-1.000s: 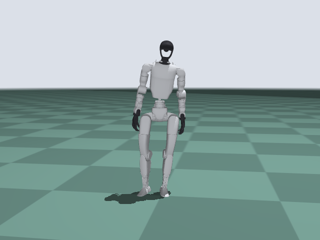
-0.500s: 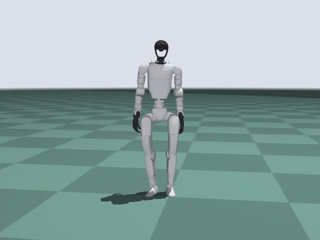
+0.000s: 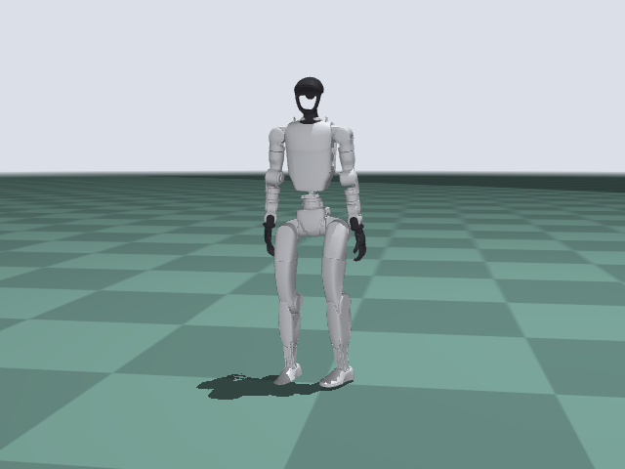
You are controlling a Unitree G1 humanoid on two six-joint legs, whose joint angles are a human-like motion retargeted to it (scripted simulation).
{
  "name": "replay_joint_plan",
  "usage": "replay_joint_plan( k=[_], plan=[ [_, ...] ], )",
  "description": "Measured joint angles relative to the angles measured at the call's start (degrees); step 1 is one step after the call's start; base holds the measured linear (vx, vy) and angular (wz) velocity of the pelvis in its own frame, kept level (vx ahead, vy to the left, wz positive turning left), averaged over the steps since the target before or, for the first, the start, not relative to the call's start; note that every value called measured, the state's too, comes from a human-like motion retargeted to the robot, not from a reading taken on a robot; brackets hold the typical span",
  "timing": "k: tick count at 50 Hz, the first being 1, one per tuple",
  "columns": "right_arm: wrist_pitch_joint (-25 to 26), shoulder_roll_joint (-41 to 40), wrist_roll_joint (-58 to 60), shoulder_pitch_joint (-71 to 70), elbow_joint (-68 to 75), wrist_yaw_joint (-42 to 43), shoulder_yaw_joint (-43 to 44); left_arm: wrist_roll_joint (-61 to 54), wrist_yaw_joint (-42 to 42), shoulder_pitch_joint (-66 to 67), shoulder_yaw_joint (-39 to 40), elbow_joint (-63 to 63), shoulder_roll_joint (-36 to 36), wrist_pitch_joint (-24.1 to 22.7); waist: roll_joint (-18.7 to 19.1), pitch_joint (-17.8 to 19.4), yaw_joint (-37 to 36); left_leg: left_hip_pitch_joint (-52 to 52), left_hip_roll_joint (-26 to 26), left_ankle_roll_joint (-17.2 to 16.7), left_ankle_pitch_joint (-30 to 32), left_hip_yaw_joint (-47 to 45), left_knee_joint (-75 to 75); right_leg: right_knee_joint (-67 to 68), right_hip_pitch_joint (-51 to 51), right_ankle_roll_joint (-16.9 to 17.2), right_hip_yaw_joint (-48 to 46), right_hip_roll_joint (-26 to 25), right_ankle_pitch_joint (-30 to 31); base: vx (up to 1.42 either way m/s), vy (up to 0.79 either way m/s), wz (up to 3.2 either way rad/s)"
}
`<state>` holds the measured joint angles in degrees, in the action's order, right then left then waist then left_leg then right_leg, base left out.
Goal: Upper body actions
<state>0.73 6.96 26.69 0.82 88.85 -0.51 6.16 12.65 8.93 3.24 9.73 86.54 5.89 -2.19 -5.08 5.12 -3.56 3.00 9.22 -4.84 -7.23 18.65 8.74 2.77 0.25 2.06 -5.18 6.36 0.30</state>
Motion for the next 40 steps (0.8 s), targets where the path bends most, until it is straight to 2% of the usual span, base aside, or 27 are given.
replay_joint_plan(
  k=[2,5,7,8,10,13,14,20,24,27,28,30,32,33,35,40],
  plan=[
    [0.61,0.22,0.30,-0.56,0.15,0.48,0.38,0.73,-0.80,-0.38,-0.61,0.32,0.67,0.37,0.87,-0.97,2.57,-0.44,-4.05,2.79,-1.88,-13.73,-2.36,0.38,-1.63,0.86,1.89,-0.28,0.55,0.08,0.25,-0.85],
    [0.72,0.18,-1.06,-0.93,-0.42,1.59,-0.09,1.51,-1.85,-1.58,-1.17,0.54,1.61,1.12,1.29,-0.64,5.73,-1.31,-5.06,3.45,-1.56,-17.12,-4.81,1.13,-3.21,1.62,4.35,-0.34,1.25,-0.06,0.15,-0.88],
    [-0.72,0.04,-3.29,-1.93,-0.42,2.48,-0.70,2.06,-2.48,-3.32,-1.67,0.10,2.91,1.59,1.33,1.02,4.52,-2.41,-5.82,4.29,-1.91,-22.75,-6.26,3.17,-5.48,1.11,9.06,-1.56,1.59,-0.20,0.12,-2.42],
    [-1.63,0.00,-4.24,-2.20,-0.41,2.64,-1.22,2.48,-2.94,-3.90,-2.16,-0.38,3.81,1.69,1.39,1.66,3.04,-3.27,-6.08,5.04,-2.22,-26.72,-7.31,4.90,-7.24,-0.14,11.31,-2.61,1.56,-0.23,0.09,-3.06],
    [-2.14,-0.25,-4.70,-2.56,-0.34,2.74,-2.38,3.52,-4.00,-4.48,-2.58,-1.00,5.59,2.17,1.83,2.13,1.47,-4.42,-6.75,6.02,-2.91,-31.84,-8.78,8.39,-10.16,-4.74,8.38,-3.16,0.09,-0.21,0.06,-2.82],
    [-1.43,-0.63,-3.03,-2.58,-0.50,3.58,-3.75,5.22,-4.83,-4.00,-1.31,-0.34,7.50,3.44,2.41,1.91,1.27,-5.41,-7.95,6.52,-4.53,-38.06,-9.42,10.19,-11.14,-10.05,-5.53,-0.37,-4.69,-0.23,0.01,-2.30],
    [-1.46,-0.68,-2.30,-2.46,-0.61,3.76,-3.99,5.50,-4.83,-3.71,-0.84,0.22,7.90,3.85,2.55,1.73,1.50,-5.54,-8.09,6.68,-5.14,-39.34,-9.37,10.04,-10.97,-10.53,-9.43,0.54,-6.05,-0.26,-0.04,-1.92],
    [-1.57,0.69,2.05,-2.82,-1.31,3.53,-4.95,4.70,-4.32,-1.50,1.74,4.69,8.05,6.17,3.50,2.47,1.12,-8.95,-7.36,7.25,-9.99,-49.75,-9.33,9.38,-10.34,-8.15,-22.54,3.59,-10.87,-0.21,0.02,-2.64],
    [-0.73,1.12,0.30,-2.69,-1.32,4.84,-3.54,5.68,-6.19,2.18,2.58,4.59,6.10,6.33,5.27,0.29,2.48,-8.98,-8.91,4.62,-12.59,-57.83,-7.67,6.58,-5.37,-6.07,-47.68,3.76,-12.02,-0.19,-0.01,-3.02],
    [-0.69,1.36,-5.28,-2.81,-0.23,4.26,-1.51,7.00,-7.91,3.53,1.43,4.19,5.28,6.42,6.43,-0.22,4.31,-9.35,-9.79,2.25,-12.96,-62.45,-6.19,4.82,-1.22,-4.46,-60.66,1.84,-11.32,-0.14,-0.01,-2.49],
    [-0.65,1.54,-7.56,-3.07,0.41,3.54,-0.70,7.57,-8.39,3.45,0.84,4.05,5.27,6.65,6.47,-0.04,3.94,-9.81,-9.83,1.42,-12.88,-64.26,-5.67,4.32,-0.15,-4.53,-61.96,1.09,-10.91,-0.09,-0.01,-2.64],
    [-0.38,1.75,-10.58,-3.21,1.44,2.45,0.64,8.59,-8.83,3.22,-0.09,3.79,5.33,7.18,6.05,-0.12,3.09,-10.42,-9.66,0.05,-12.16,-66.94,-4.56,3.36,1.13,-3.72,-62.73,0.28,-10.45,-0.08,-0.14,-2.46],
    [0.28,1.86,-13.04,-2.89,2.97,2.00,1.97,9.56,-8.88,2.92,-0.92,3.30,5.36,7.91,5.34,-0.92,2.62,-10.91,-9.01,-1.28,-10.20,-68.66,-3.42,1.54,0.60,-5.35,-64.09,-0.13,-7.16,-0.01,-0.14,-2.79],
    [0.54,1.90,-13.84,-3.04,3.75,2.11,2.23,9.72,-8.79,2.68,-0.82,2.84,5.26,8.31,5.30,-1.16,1.32,-11.40,-9.01,-1.87,-9.24,-70.97,-3.30,2.83,-1.12,-5.77,-58.45,0.16,-7.11,-0.02,-0.13,-2.88],
    [0.83,1.91,-14.59,-3.33,4.96,2.69,2.66,9.15,-8.34,2.27,-0.83,1.84,4.92,8.69,5.34,-1.25,0.53,-11.98,-8.77,-2.34,-7.68,-72.66,-3.30,4.25,-2.94,-6.64,-53.24,0.32,-6.92,-0.06,-0.22,-2.21],
    [1.67,1.68,-12.18,-2.26,6.63,3.13,3.11,5.56,-8.99,0.80,0.22,-1.67,4.07,7.58,6.47,-1.15,5.39,-15.19,-9.03,-1.72,-2.03,-75.06,-2.75,2.92,-2.93,-7.78,-43.75,-2.36,-6.25,0.03,-0.20,-1.18]
  ],
)
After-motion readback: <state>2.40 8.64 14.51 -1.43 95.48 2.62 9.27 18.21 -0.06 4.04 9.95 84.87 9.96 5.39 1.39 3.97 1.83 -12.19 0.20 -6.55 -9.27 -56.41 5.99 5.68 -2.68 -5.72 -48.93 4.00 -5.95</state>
